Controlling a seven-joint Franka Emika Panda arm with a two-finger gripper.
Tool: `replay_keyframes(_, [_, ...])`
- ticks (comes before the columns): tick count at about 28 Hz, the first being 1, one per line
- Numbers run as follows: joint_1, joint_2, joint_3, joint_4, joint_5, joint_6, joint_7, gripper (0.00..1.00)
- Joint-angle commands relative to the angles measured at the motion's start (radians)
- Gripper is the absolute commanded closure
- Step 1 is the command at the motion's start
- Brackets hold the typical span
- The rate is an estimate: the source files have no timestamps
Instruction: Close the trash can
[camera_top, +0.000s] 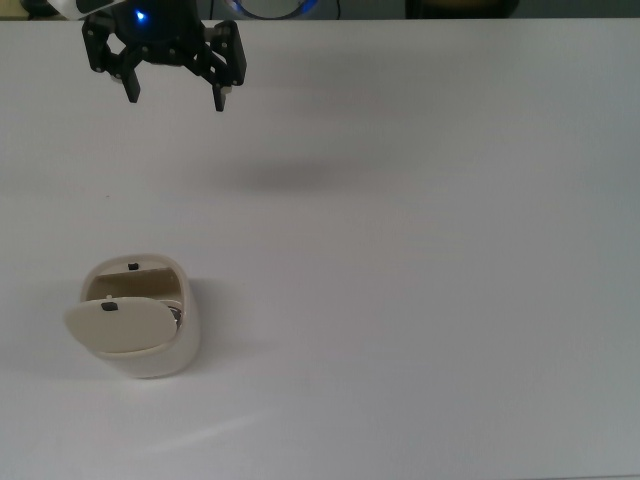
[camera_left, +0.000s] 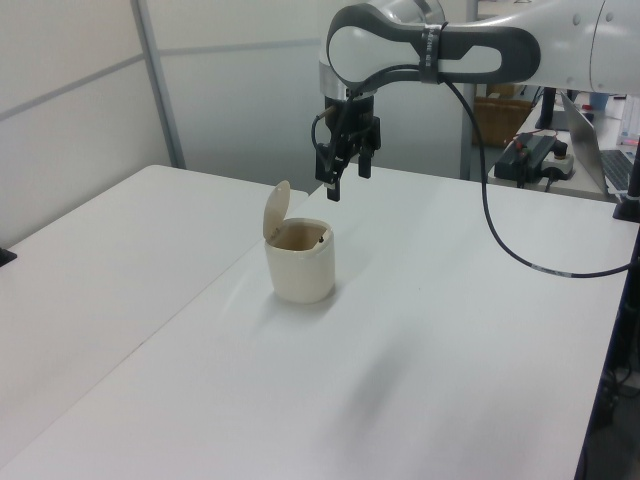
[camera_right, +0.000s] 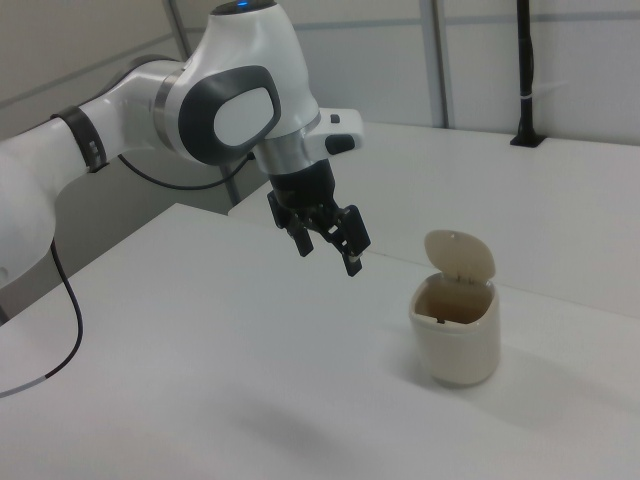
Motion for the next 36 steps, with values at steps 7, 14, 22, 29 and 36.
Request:
replay_keyframes(7, [-0.004, -0.005, 0.001, -0.016, 0.004, -0.007, -0.017, 0.00])
replay_keyframes(14, [-0.004, -0.003, 0.003, -0.016, 0.013, 0.004, -0.058, 0.00])
replay_keyframes(22, [0.002, 0.035, 0.003, -0.015, 0.033, 0.082, -0.058, 0.22])
replay_keyframes(29, [0.004, 0.110, 0.036, -0.008, 0.035, 0.280, -0.054, 0.54])
replay_keyframes(36, [0.002, 0.161, 0.038, 0.010, 0.024, 0.479, -0.047, 0.62])
